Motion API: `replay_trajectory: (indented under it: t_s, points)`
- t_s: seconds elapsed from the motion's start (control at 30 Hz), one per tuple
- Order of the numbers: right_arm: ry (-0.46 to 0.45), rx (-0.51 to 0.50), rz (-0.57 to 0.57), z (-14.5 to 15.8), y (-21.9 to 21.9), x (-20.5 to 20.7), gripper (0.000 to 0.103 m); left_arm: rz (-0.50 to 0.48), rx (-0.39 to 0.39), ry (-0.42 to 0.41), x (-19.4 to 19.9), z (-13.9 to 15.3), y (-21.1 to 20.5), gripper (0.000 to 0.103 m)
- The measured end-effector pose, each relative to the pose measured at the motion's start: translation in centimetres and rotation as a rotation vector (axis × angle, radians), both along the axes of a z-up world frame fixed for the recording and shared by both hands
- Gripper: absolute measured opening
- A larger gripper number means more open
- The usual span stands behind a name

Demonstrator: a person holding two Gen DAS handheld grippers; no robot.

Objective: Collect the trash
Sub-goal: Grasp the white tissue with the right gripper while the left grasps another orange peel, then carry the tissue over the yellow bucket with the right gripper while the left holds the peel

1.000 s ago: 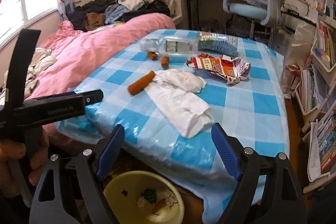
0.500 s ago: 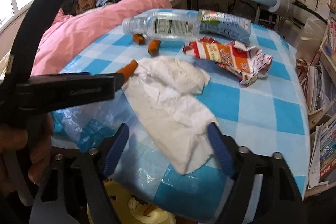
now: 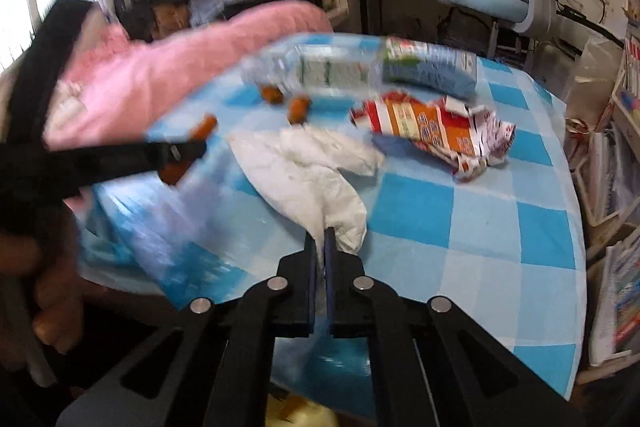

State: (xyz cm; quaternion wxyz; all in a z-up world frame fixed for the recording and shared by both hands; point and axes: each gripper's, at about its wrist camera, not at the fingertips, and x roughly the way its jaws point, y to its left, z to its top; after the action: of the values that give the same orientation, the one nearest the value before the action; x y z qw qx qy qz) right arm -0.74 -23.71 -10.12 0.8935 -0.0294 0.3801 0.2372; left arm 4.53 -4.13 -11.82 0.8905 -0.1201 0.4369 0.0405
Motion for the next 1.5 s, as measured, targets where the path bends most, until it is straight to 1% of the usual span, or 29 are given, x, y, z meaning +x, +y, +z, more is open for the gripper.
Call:
replay_trajectory:
  t_s: [0.07,0.13,0.27,0.33,0.43,0.5,0.77,0.83,0.97,1.1,1.3,1.5]
  points:
    - [-0.044,0.03,-0.004,1.2,-0.4,-0.5,0.005,0.003,0.001,-0.006,-0.4,0.2,0.2,0.015]
    - [-0.087,0.085,-0.01,2.5,-1.1,-1.1,0.005,0.005,0.002,-0.012,-0.8,0.5,0.3,0.015]
    - [-0.136,0.13,-0.038,3.8,-2.1,-1.9,0.005,0.009,0.002,-0.022,-1.7,0.9,0.6,0.015]
    - [-0.166,0.17,-0.054,4.6,-2.9,-2.2,0.005,0.012,-0.001,-0.025,-2.1,1.0,0.8,0.015]
    - [-0.204,0.198,-0.055,5.5,-3.5,-2.8,0.005,0.01,-0.003,-0.034,-2.9,1.3,0.9,0.015]
    - [-0.22,0.202,-0.049,6.2,-3.6,-3.5,0.005,0.003,0.003,-0.045,-3.5,1.6,0.8,0.015]
    - [-0.258,0.19,-0.043,7.2,-4.9,-6.9,0.005,-0.014,0.019,-0.086,-5.9,2.9,0.7,0.015]
    - [-0.264,0.169,-0.033,7.2,-4.9,-7.6,0.005,-0.016,0.022,-0.092,-6.4,3.1,0.7,0.015]
    - [-0.256,0.078,0.011,6.6,-4.1,-9.7,0.005,-0.028,0.034,-0.106,-8.0,3.6,0.6,0.015]
    - [-0.215,0.011,0.07,5.4,-3.3,-11.7,0.005,-0.051,0.047,-0.108,-9.5,3.7,0.2,0.015]
    - [-0.131,-0.054,0.164,3.2,-1.7,-13.9,0.005,-0.086,0.071,-0.105,-11.3,3.6,-0.6,0.015]
    - [-0.078,-0.094,0.224,1.5,-0.2,-15.1,0.005,-0.111,0.096,-0.109,-12.8,3.6,-1.5,0.015]
